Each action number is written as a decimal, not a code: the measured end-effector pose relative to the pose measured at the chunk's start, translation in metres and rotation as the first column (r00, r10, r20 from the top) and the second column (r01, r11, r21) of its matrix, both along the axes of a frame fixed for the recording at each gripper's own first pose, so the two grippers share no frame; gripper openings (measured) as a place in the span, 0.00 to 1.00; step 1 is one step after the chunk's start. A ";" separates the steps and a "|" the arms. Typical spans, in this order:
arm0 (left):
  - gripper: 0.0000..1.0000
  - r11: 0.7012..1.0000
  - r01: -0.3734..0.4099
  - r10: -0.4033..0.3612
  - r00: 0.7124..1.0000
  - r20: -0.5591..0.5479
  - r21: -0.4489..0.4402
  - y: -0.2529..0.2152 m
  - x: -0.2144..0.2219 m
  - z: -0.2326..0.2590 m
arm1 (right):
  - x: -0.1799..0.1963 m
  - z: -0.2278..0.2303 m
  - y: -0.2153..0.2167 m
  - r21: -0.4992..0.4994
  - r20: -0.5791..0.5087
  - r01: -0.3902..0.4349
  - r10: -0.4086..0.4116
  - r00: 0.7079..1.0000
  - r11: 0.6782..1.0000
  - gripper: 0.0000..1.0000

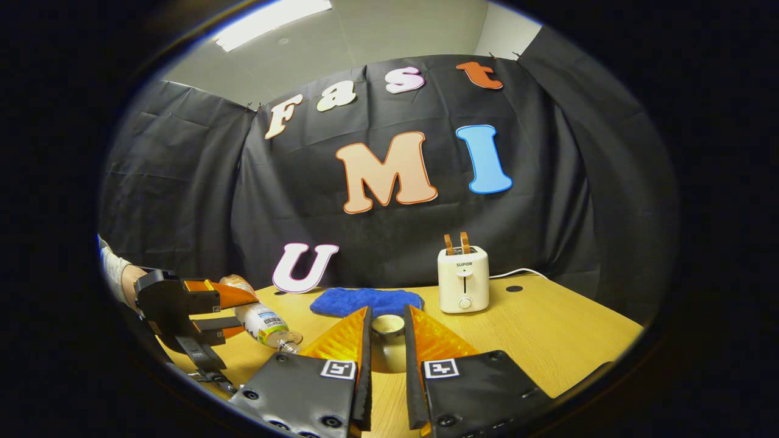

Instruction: Open the teacup lid with one hand, grasp the water bottle and pour water into the teacup with the other hand; after pouring, place the water bottle on the coaster and then close the teacup lid.

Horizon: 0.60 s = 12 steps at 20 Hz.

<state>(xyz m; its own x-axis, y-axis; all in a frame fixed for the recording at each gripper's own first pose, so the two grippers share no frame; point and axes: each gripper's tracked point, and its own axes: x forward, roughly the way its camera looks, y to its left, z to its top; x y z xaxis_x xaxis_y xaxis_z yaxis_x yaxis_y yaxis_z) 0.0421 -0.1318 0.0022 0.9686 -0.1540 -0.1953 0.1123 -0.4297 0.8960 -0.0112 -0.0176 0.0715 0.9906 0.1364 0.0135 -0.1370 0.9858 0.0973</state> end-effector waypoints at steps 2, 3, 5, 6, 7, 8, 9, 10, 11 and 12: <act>0.53 1.000 0.006 -0.006 1.000 0.014 0.009 -0.001 0.000 0.005 | 0.000 -0.001 0.000 -0.002 -0.001 0.000 0.000 1.000 1.000 0.25; 0.53 1.000 0.005 -0.005 1.000 0.020 0.015 -0.002 -0.002 0.006 | 0.000 -0.001 0.001 -0.002 -0.001 0.000 0.000 1.000 1.000 0.26; 0.53 0.999 0.007 -0.008 1.000 0.025 0.032 -0.003 0.000 0.010 | 0.000 0.000 0.001 -0.002 -0.001 -0.001 0.001 1.000 1.000 0.27; 0.53 0.999 0.008 -0.009 1.000 0.026 0.037 -0.002 0.001 0.011 | 0.000 0.000 0.001 -0.002 -0.001 -0.001 0.001 1.000 1.000 0.27; 0.53 0.999 0.008 -0.009 1.000 0.027 0.038 -0.003 0.002 0.011 | 0.000 -0.001 0.002 -0.002 -0.001 -0.002 0.002 1.000 1.000 0.27; 0.53 0.999 0.005 -0.006 1.000 0.026 0.040 -0.002 0.003 0.010 | 0.000 -0.001 0.002 -0.003 -0.002 -0.001 0.001 1.000 1.000 0.26; 0.53 0.999 0.007 -0.008 1.000 0.028 0.042 -0.002 0.003 0.012 | 0.000 -0.002 0.002 -0.003 -0.004 -0.002 0.002 1.000 1.000 0.26; 0.53 0.999 0.011 -0.012 1.000 0.029 0.046 -0.003 0.003 0.012 | 0.001 -0.004 0.003 -0.003 -0.008 -0.003 0.003 1.000 1.000 0.27; 0.53 0.998 0.014 -0.015 0.999 0.032 0.055 -0.004 0.004 0.014 | 0.002 -0.005 0.004 -0.004 -0.011 -0.004 0.004 1.000 1.000 0.26; 0.53 0.998 0.018 -0.020 0.999 0.033 0.059 -0.005 0.005 0.015 | 0.002 -0.006 0.004 -0.005 -0.015 -0.005 0.005 1.000 1.000 0.26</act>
<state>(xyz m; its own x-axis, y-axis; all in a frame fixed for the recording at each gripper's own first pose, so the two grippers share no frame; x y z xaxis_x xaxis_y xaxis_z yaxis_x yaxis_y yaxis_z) 0.0468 -0.1367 0.0173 0.9719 -0.1612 -0.1716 0.0738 -0.4836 0.8722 -0.0094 -0.0132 0.0652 0.9900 0.1411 -0.0016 -0.1403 0.9856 0.0941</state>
